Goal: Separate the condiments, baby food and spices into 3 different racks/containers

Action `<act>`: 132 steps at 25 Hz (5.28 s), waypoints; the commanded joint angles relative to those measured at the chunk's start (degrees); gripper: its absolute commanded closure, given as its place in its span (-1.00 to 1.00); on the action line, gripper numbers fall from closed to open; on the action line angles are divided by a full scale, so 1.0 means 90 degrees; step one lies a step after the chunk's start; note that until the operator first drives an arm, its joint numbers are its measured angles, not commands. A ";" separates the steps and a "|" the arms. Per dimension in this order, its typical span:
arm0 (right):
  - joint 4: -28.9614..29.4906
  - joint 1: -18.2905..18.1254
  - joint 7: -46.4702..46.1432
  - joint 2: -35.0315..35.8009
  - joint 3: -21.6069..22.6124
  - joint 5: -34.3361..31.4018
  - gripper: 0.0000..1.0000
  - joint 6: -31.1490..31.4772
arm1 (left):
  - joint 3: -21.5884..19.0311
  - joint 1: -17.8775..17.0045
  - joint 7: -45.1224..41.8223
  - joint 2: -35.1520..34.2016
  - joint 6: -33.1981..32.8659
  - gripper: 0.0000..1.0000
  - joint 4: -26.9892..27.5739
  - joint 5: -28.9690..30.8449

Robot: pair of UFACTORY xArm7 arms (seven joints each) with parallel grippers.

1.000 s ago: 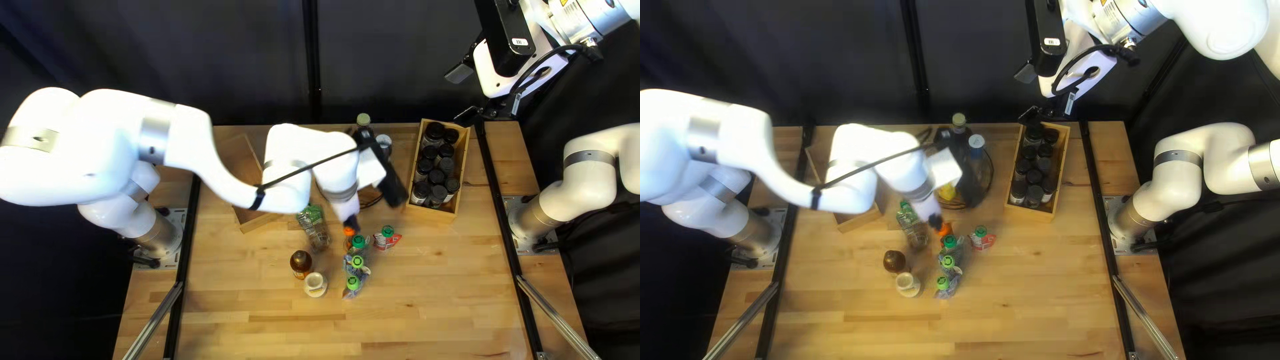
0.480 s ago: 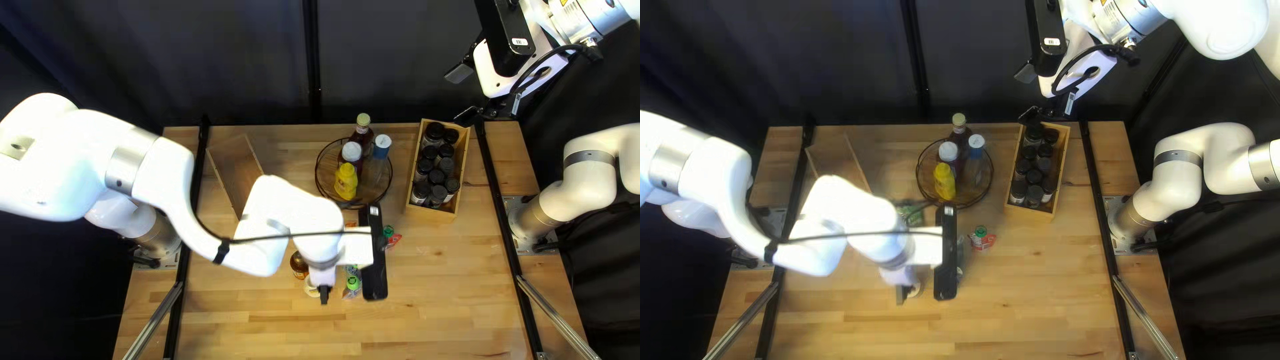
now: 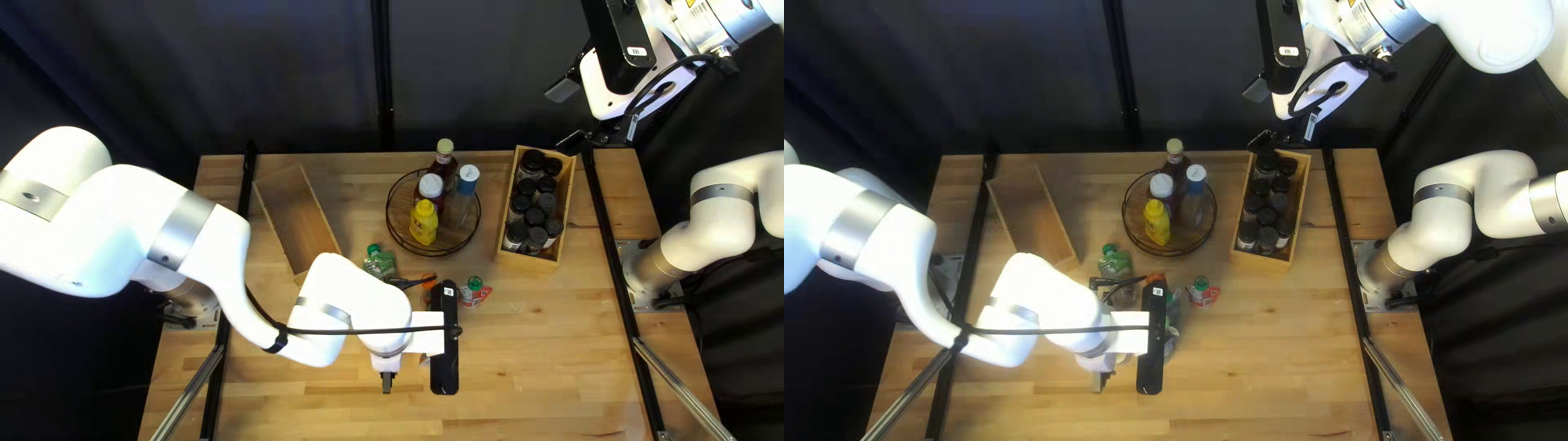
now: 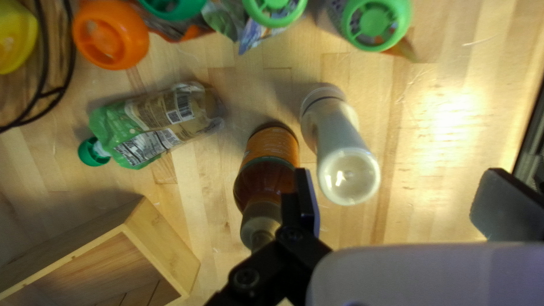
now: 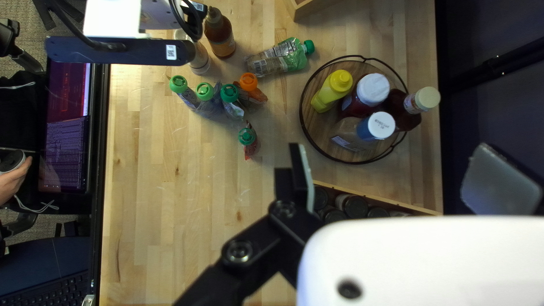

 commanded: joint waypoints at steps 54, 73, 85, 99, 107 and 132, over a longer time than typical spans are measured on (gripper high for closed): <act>0.0000 0.0000 0.0000 0.0000 0.0000 0.0000 -1.00 0.0000 | 0.1934 0.2312 0.1195 0.0285 0.0517 1.00 0.1034 0.0395; 0.0000 0.0000 0.0000 0.0000 0.0000 0.0000 -1.00 0.0000 | 0.1832 0.2588 0.1583 0.0525 0.0195 1.00 0.1010 -0.0226; 0.0000 0.0000 0.0000 0.0000 0.0000 0.0000 -1.00 0.0000 | 0.1740 0.2659 0.1712 0.0622 0.0036 -0.92 0.0894 -0.0494; 0.0000 0.0000 0.0000 0.0000 0.0000 0.0000 -1.00 0.0000 | 0.1523 0.1970 0.0958 -0.0427 0.1096 -1.00 0.0905 0.0348; 0.0000 0.0000 0.0000 0.0000 0.0000 0.0000 -1.00 0.0000 | 0.0759 0.1202 0.0781 -0.1569 0.1557 -1.00 0.0301 0.0602; 0.0000 0.0000 0.0000 0.0000 0.0000 0.0000 -1.00 0.0000 | -0.0145 0.0284 0.1407 -0.1354 0.0314 -1.00 -0.0853 0.0861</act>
